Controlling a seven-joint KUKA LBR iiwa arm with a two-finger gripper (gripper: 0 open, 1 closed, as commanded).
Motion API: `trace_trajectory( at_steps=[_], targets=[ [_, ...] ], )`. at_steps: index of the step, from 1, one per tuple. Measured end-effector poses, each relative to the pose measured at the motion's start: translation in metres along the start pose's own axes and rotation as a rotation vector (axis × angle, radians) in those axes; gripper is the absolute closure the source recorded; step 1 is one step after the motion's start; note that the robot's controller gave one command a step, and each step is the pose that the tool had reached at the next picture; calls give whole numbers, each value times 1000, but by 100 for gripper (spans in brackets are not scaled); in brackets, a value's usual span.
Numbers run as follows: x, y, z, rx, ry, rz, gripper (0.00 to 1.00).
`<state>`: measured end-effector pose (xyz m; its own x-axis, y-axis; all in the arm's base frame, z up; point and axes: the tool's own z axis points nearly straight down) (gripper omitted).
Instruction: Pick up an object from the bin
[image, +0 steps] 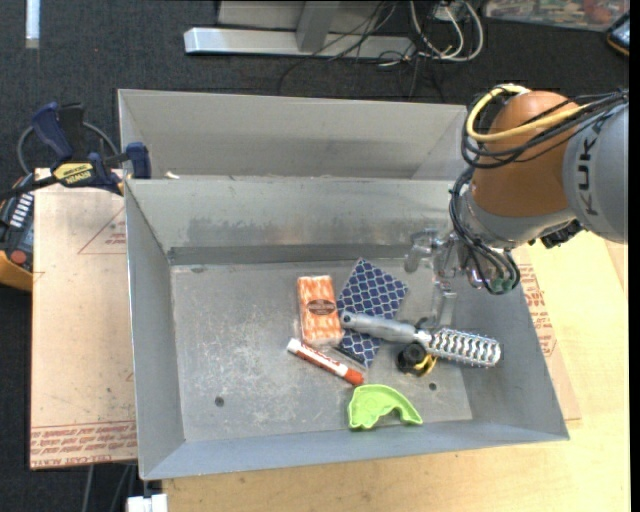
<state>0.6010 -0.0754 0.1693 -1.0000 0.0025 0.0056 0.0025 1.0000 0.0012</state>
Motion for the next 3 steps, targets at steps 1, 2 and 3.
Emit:
trace_trajectory(
  at_steps=[1,2,3],
  targets=[
    [-2,1,-5,1,-7,-3,0],
    [-25,52,79,1,-1,-213,0],
    [-45,59,68,0,-4,-233,0]
  ],
)
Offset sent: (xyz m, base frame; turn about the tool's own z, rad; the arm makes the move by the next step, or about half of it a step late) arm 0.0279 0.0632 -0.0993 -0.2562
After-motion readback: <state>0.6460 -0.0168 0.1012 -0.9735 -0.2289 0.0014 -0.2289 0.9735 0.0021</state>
